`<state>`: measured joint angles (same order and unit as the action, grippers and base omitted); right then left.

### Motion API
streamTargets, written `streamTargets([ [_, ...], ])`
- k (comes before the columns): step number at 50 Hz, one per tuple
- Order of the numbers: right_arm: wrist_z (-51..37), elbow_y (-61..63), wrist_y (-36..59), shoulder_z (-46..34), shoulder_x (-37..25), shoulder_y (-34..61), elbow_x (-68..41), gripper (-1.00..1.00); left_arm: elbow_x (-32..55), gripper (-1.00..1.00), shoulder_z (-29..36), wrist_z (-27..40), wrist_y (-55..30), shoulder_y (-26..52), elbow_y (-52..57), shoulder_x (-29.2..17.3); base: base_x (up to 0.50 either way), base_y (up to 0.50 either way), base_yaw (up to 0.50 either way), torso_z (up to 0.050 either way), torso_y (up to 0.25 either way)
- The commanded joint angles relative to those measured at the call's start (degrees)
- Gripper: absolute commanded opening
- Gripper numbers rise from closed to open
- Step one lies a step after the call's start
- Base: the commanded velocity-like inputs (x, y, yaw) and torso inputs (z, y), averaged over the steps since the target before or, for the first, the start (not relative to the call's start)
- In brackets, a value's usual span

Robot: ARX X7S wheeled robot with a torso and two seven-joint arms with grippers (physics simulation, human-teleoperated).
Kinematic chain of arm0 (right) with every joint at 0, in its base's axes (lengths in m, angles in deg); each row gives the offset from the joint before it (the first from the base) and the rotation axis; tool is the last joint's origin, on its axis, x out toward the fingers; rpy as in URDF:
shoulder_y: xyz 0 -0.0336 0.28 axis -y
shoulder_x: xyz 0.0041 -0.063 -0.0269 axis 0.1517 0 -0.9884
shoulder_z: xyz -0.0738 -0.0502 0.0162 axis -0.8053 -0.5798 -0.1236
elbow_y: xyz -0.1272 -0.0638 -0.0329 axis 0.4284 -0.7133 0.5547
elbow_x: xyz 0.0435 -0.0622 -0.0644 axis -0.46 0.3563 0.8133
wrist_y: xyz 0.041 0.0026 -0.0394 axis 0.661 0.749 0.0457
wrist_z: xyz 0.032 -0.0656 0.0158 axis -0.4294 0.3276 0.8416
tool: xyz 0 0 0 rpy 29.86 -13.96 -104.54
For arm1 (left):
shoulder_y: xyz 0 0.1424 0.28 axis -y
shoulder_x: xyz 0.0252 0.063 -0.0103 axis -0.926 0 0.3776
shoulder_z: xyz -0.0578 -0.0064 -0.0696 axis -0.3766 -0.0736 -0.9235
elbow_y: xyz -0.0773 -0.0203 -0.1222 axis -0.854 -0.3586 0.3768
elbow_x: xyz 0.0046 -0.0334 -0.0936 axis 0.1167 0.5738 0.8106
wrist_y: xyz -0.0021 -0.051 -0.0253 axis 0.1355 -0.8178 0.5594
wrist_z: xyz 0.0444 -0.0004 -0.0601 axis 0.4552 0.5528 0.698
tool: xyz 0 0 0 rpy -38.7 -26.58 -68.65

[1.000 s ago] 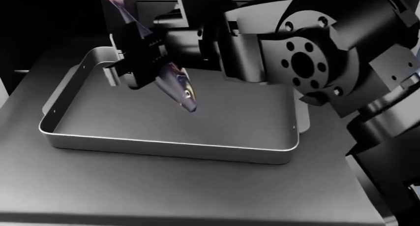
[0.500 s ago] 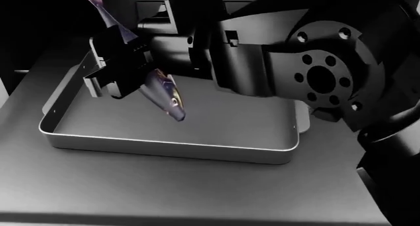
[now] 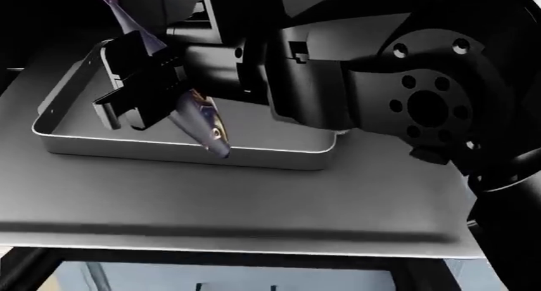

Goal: Pick the fish from the top rack in the oven and place it on the plate on the counter.

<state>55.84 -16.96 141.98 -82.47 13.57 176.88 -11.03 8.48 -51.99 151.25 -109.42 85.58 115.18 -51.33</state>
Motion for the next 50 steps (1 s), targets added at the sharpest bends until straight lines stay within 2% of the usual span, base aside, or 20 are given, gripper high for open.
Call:
streamTargets([
  [1, 0.6, 0.1, -0.1, 0.1, 0.1, 0.2, 0.5, -1.0, -0.3, 1.0, 0.5, -0.3, 0.4, 0.1, -0.3, -0.1, -0.45, -0.44, 0.0, 0.0, 0.0],
  [14, 0.6, 0.7, -0.1, -0.1, 0.0, 0.0, 0.3, -1.0, -0.8, 1.0, 0.7, -0.2, 1.2, -0.7, 0.0, -0.7, -0.37, -0.48, 0.0, 0.0, 0.0],
  [50, 1.2, 2.0, -0.5, -0.6, -0.2, 0.3, 1.0, -1.0, -1.7, 1.0, 2.4, -0.2, 2.8, -0.8, -0.1, -1.4, -0.03, -0.5, 0.0, 0.0, 0.0],
])
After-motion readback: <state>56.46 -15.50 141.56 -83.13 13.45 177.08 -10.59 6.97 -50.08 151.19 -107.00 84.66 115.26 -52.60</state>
